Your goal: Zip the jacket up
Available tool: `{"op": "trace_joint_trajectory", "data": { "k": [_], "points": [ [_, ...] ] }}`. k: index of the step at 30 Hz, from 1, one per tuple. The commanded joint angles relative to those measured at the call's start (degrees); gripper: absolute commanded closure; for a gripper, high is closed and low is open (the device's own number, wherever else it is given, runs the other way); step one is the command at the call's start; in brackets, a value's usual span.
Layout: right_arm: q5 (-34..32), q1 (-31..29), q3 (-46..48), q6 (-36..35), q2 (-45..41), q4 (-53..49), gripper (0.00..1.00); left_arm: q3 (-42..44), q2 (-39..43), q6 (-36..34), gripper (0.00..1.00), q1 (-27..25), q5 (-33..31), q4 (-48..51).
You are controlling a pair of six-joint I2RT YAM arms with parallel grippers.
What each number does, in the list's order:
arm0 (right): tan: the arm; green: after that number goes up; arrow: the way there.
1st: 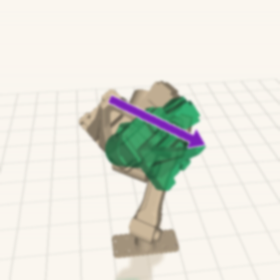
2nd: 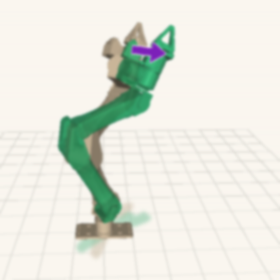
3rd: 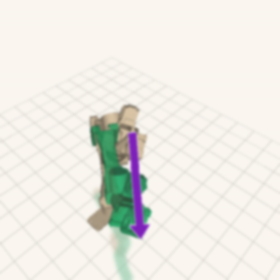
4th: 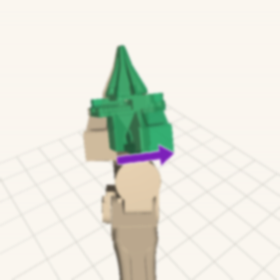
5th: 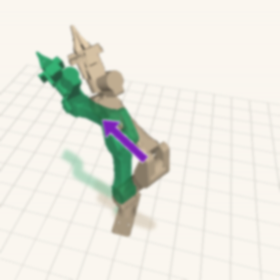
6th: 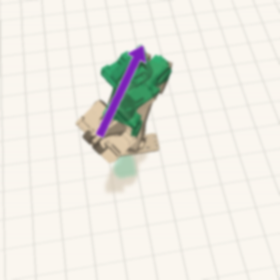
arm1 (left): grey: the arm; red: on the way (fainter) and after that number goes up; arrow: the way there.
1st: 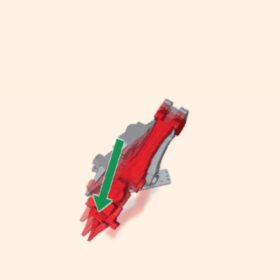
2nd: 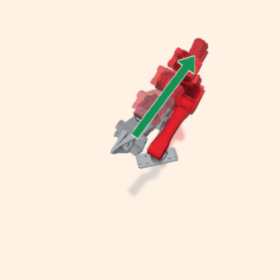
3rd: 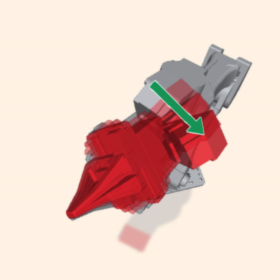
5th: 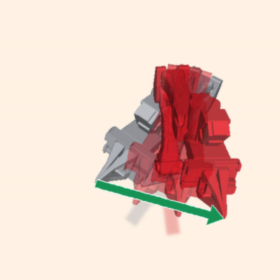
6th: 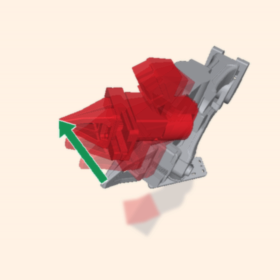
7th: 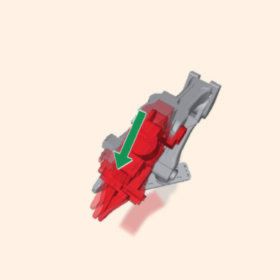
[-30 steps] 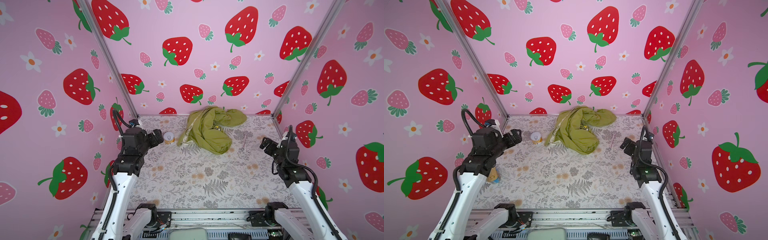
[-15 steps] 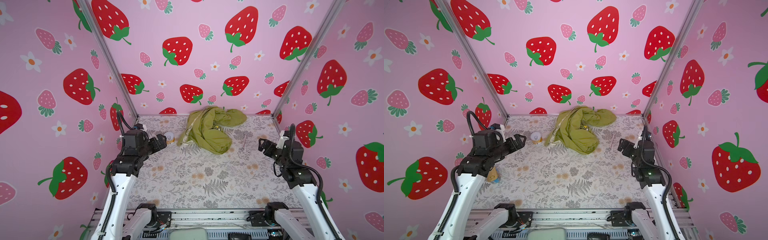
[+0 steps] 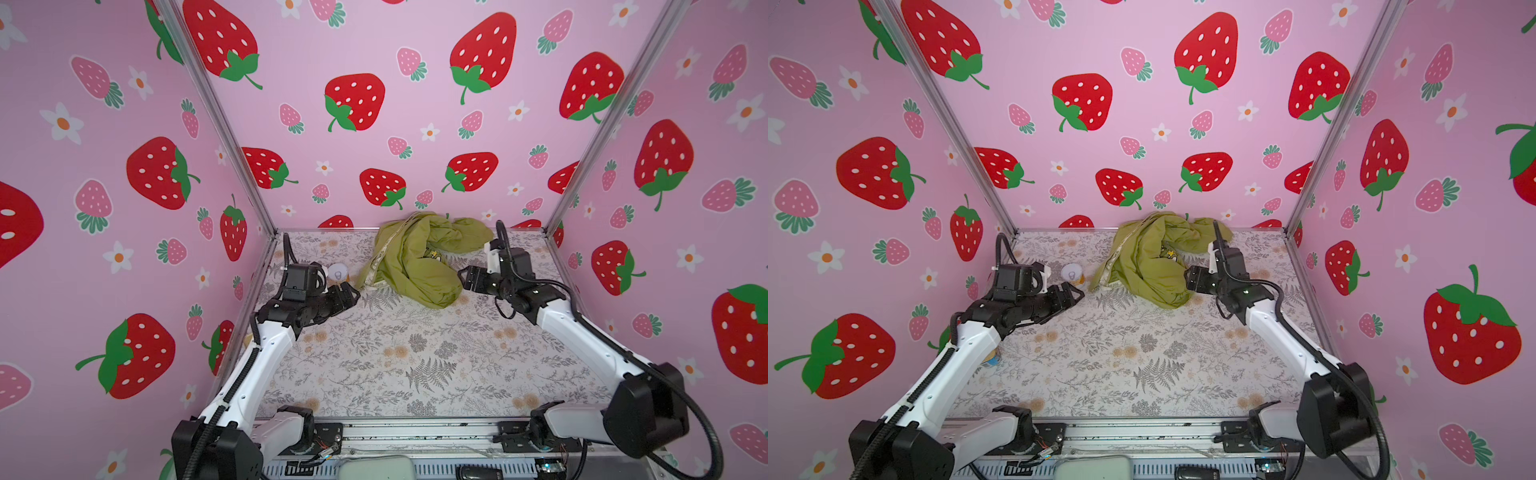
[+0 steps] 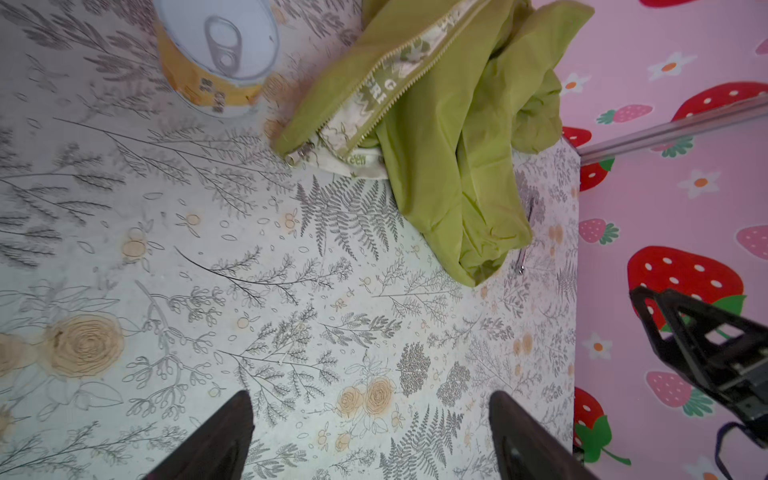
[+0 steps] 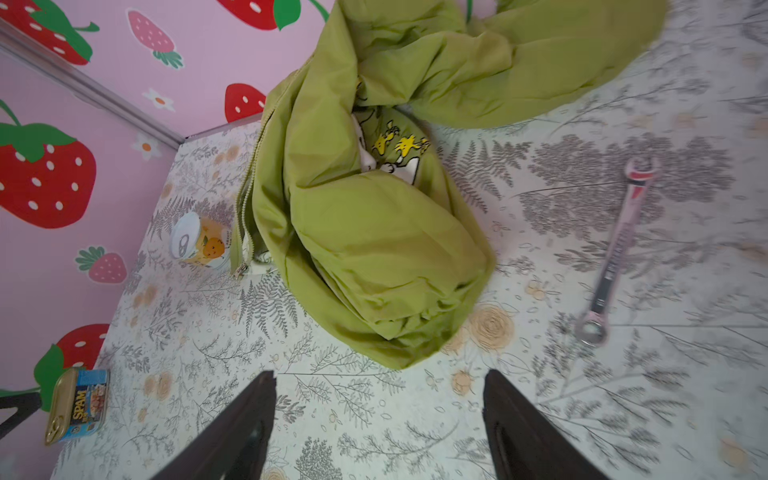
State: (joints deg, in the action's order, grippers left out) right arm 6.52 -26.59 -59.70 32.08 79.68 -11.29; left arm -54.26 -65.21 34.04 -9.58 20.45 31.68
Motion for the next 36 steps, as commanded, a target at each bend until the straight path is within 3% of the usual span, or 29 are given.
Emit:
{"op": "trace_joint_trajectory", "data": {
  "k": [1,8,13,18,23,27,30,36],
  "points": [
    [-5.83,-0.82,-3.65,-0.15,7.49,-0.13,0.19,1.6,0.16,2.72,0.1,-4.05,-0.77,-2.84],
    [-11.71,-0.83,-11.39,-1.52,21.02,-1.98,0.13,6.69,3.15,5.41,0.09,-7.64,-1.95,-4.96],
    [-11.97,-0.7,-14.67,-1.75,27.59,-1.05,0.16,7.95,4.98,5.6,0.08,-7.64,-2.44,-3.9],
    [-8.56,0.03,-16.26,-1.4,32.14,1.27,0.35,7.45,6.32,5.12,0.08,-7.56,-3.75,-2.07],
    [-4.61,0.05,-16.22,-1.48,31.68,1.84,0.71,5.45,5.88,3.81,0.08,-7.25,-4.77,0.03],
    [-1.48,-0.56,-14.25,-2.14,26.19,2.18,0.91,3.38,4.65,3.0,0.1,-6.21,-5.42,1.14],
    [0.84,-1.2,-11.79,-2.67,20.77,1.88,1.0,1.75,3.48,2.48,0.11,-5.3,-5.54,1.6],
    [2.25,-2.39,-5.62,-3.14,9.44,-0.98,1.0,-3.58,-0.07,-0.06,0.13,-4.98,-6.78,3.59]
  ]
}}
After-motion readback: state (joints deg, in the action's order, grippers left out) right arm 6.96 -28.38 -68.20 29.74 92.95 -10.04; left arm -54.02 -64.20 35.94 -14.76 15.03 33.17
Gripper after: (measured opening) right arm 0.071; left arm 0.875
